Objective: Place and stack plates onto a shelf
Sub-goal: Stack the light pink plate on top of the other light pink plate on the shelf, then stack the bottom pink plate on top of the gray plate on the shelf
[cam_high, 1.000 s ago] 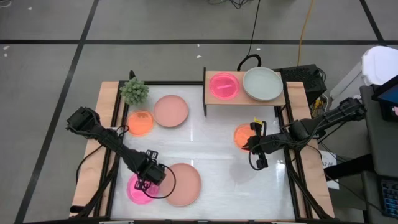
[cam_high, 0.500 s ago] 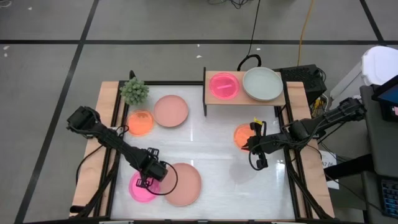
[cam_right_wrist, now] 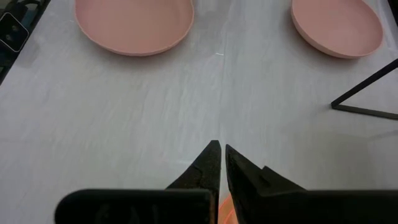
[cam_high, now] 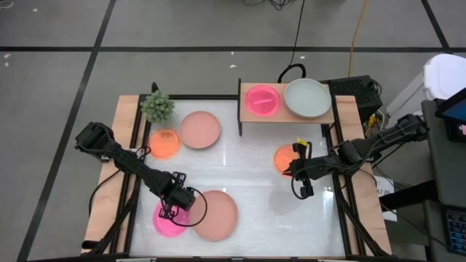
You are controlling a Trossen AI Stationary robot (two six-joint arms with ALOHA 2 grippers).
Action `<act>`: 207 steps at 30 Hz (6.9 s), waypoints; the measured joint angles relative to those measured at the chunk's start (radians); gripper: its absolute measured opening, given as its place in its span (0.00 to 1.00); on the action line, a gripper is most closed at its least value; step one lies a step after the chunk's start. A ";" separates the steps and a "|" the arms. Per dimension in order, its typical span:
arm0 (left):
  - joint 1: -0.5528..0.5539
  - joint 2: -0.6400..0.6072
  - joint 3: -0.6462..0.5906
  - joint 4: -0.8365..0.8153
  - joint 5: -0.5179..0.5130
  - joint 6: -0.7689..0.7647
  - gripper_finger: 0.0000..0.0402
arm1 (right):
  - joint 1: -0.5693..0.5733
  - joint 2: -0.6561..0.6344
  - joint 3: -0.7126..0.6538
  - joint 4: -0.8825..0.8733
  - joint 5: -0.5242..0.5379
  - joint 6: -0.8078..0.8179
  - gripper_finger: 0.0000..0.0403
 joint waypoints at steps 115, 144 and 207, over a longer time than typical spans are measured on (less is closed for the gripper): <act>0.944 0.204 0.657 0.781 -0.271 0.079 0.01 | 0.064 -0.060 0.000 0.007 0.031 -0.036 0.02; 0.953 0.212 0.656 0.609 -0.323 0.025 0.01 | 0.064 -0.060 0.000 0.006 0.026 -0.034 0.02; 0.592 0.118 0.654 0.266 -0.375 0.299 0.17 | 0.078 -0.059 -0.073 0.019 0.058 0.095 0.02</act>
